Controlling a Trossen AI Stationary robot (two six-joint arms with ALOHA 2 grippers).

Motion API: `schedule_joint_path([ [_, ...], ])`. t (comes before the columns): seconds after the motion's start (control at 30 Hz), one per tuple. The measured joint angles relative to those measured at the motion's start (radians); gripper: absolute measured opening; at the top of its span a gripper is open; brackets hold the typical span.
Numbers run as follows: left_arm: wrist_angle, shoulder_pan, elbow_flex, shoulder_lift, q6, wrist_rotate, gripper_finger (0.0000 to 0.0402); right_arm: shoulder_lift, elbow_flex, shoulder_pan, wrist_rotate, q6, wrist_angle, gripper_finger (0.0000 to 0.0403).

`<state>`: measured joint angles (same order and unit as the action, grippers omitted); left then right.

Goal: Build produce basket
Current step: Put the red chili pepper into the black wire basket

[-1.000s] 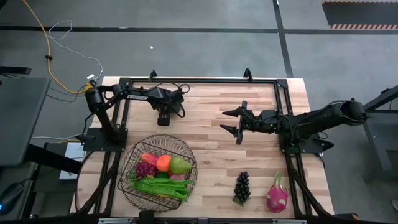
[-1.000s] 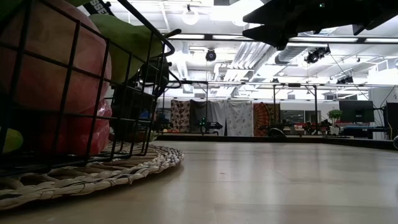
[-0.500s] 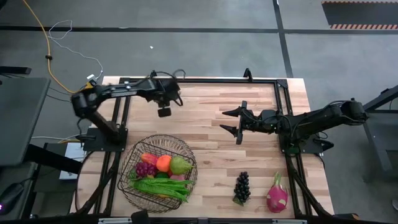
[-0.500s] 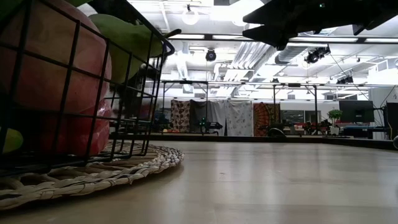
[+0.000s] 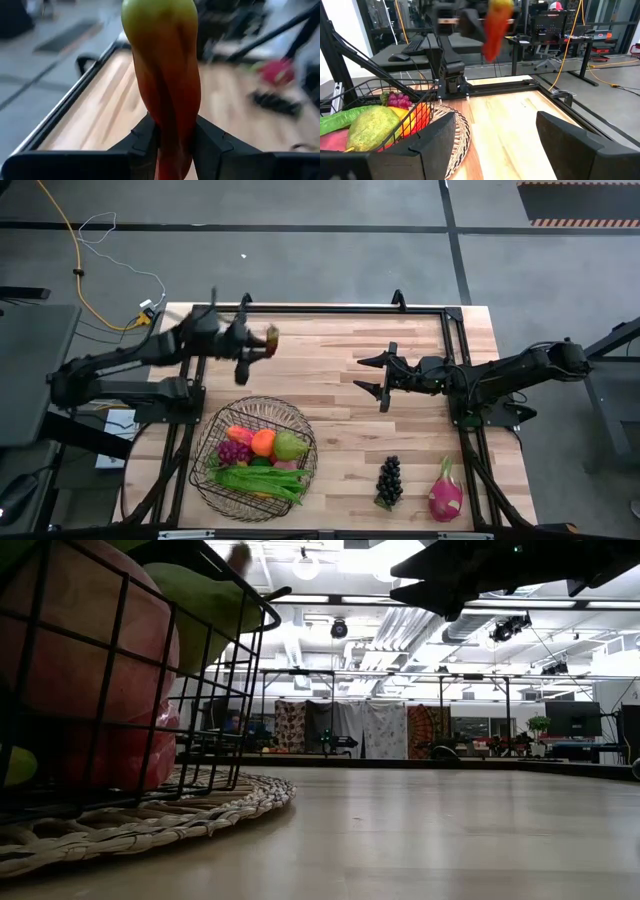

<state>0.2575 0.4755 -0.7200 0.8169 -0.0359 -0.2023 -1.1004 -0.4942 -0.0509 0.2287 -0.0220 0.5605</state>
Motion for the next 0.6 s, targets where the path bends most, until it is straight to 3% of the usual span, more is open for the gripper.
schedule_joint_path([
  [0.13, -0.299, -0.11, 0.236, -0.156, 0.121, 0.004, 0.0081, 0.0, 0.0, 0.0, 0.0, 0.0, 0.0, 0.0268],
  [0.3, -0.625, -0.225, 0.464, -0.236, 0.209, 0.037, 0.0082, 0.0, 0.0, 0.0, 0.0, 0.0, 0.0, 0.0268],
  [0.43, -0.748, -0.286, 0.553, -0.245, 0.203, 0.156, 0.0082, 0.0, 0.0, 0.0, 0.0, 0.003, 0.0, 0.0268],
  [0.6, -0.765, -0.313, 0.551, -0.245, 0.167, 0.275, 0.0082, 0.0, 0.0, 0.0, 0.0, 0.003, 0.0, 0.0268],
])
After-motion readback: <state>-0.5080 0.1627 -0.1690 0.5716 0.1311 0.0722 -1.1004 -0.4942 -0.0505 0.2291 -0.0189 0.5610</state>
